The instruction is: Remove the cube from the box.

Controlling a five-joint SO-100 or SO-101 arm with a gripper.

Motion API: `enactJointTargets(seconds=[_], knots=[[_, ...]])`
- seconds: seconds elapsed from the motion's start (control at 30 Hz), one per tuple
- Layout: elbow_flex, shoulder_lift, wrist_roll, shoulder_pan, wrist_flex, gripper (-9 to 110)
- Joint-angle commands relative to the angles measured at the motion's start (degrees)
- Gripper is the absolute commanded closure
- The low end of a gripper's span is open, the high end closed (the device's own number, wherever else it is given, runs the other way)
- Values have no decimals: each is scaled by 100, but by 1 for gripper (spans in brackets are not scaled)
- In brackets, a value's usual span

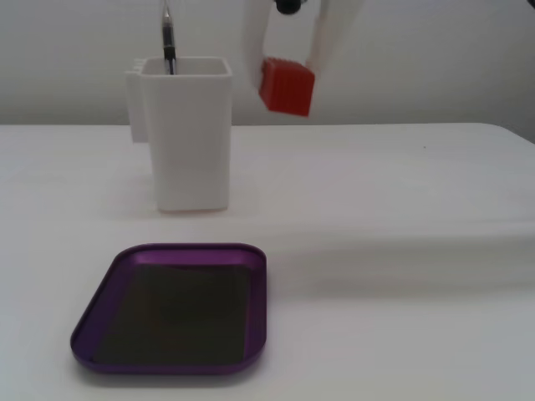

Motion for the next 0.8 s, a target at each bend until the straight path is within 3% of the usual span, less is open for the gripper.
enactJointTargets(seconds=[0.0,0.43,0.77], knots=[[1037,826,44,88,-659,102],[5748,2496,-44,35,-4104,102],[6381,2496,-44,26,-4852,100]])
